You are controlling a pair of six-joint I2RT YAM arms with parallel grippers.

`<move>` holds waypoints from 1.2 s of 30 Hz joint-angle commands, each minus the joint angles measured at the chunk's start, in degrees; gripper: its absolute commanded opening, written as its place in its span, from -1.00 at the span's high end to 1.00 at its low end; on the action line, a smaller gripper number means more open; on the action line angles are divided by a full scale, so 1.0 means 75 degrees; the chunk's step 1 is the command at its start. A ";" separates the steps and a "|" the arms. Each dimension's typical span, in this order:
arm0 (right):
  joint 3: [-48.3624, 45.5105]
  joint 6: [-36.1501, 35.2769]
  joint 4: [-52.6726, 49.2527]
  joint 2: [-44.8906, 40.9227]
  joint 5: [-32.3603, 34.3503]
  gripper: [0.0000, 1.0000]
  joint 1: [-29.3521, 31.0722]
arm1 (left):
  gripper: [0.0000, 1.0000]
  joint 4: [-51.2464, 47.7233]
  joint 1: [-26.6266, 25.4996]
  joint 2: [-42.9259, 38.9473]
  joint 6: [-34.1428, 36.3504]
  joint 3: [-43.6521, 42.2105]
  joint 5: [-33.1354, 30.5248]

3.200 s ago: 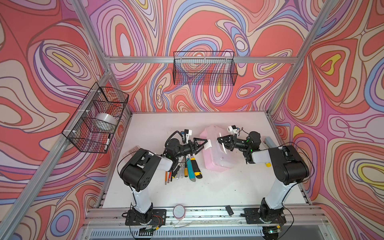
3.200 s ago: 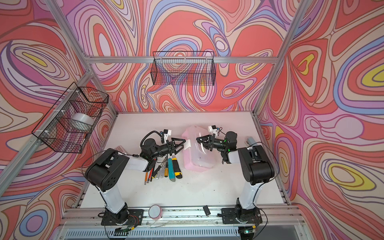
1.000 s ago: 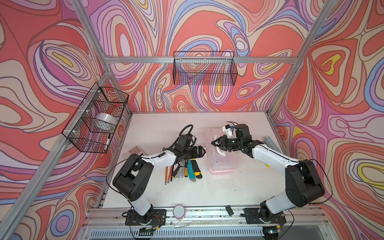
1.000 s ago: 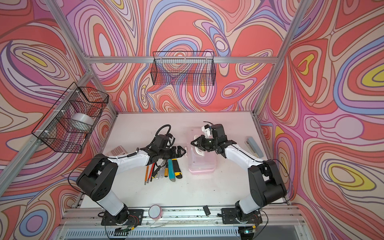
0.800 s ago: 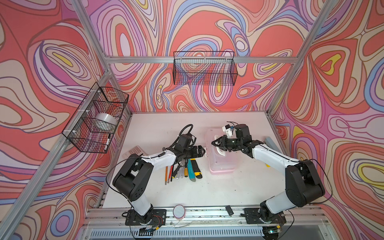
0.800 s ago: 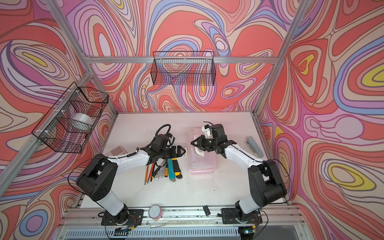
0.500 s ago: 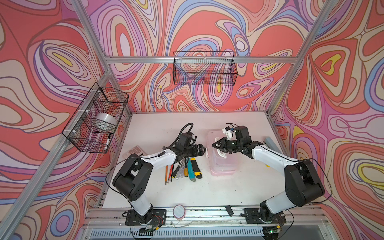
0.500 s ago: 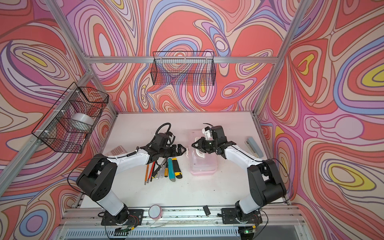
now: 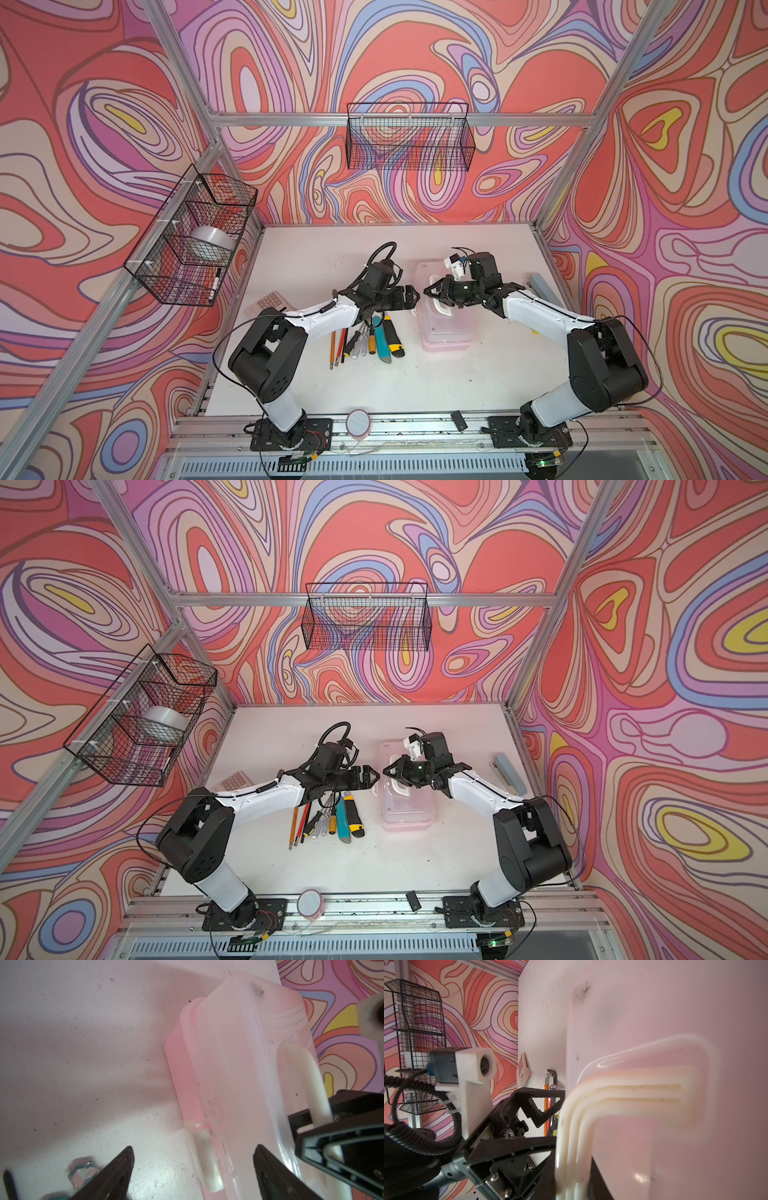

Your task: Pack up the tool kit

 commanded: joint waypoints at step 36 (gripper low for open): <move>-0.0662 0.3215 0.5313 0.0158 -0.2872 1.00 -0.1091 | -0.93 0.0262 0.0069 -0.0789 -0.0381 0.0409 0.0870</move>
